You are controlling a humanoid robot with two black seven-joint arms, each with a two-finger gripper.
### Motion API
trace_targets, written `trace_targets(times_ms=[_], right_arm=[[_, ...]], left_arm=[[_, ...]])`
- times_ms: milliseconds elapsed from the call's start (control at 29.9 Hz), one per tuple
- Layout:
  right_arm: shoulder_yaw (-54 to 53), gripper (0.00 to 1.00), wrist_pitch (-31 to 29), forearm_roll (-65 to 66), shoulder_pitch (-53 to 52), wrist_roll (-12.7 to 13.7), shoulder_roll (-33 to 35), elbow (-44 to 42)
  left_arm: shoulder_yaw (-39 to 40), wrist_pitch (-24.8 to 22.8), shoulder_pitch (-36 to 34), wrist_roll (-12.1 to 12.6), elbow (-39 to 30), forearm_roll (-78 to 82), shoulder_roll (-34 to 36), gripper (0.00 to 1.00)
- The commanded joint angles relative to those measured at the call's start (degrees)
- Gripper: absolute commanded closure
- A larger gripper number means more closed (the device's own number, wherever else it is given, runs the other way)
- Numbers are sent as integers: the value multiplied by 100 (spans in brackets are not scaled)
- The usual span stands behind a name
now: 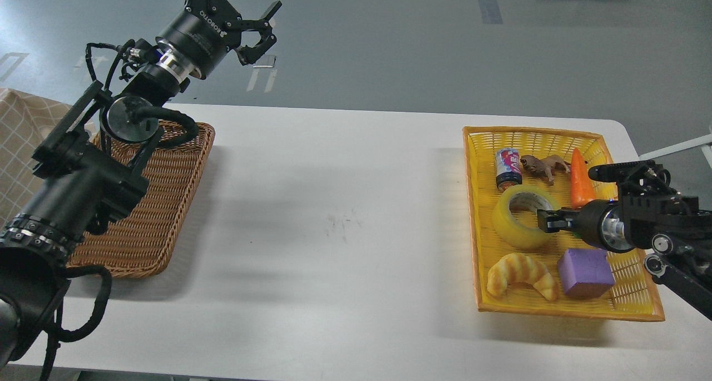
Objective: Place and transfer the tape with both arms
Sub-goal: 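Reach the right gripper into the tape roll's hole and grasp it, then lift the tape roll out of the tray and carry it toward the table center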
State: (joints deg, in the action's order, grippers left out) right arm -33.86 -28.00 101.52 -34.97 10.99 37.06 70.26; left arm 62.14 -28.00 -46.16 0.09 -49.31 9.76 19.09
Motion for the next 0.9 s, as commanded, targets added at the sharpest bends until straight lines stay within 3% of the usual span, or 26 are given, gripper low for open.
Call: trace_targets(times_ms=[0,33,501,869], right_arm=[[-6,90,0,-10,-1,0,-6,-21],[-6,100,0,-10,-1,0,-6,-21],[-85,100,0,-80,-387,-61,108,276],[-340,100,0,-1231,-1038,-70,1207,1271]], left_arm=[[0,0,-7,0,0,0,-2,2],[0,0,2,0,0,0,-2,2],[17,0,11,0,9,0,16,2],[26,0,2,0,9,0,33,2]])
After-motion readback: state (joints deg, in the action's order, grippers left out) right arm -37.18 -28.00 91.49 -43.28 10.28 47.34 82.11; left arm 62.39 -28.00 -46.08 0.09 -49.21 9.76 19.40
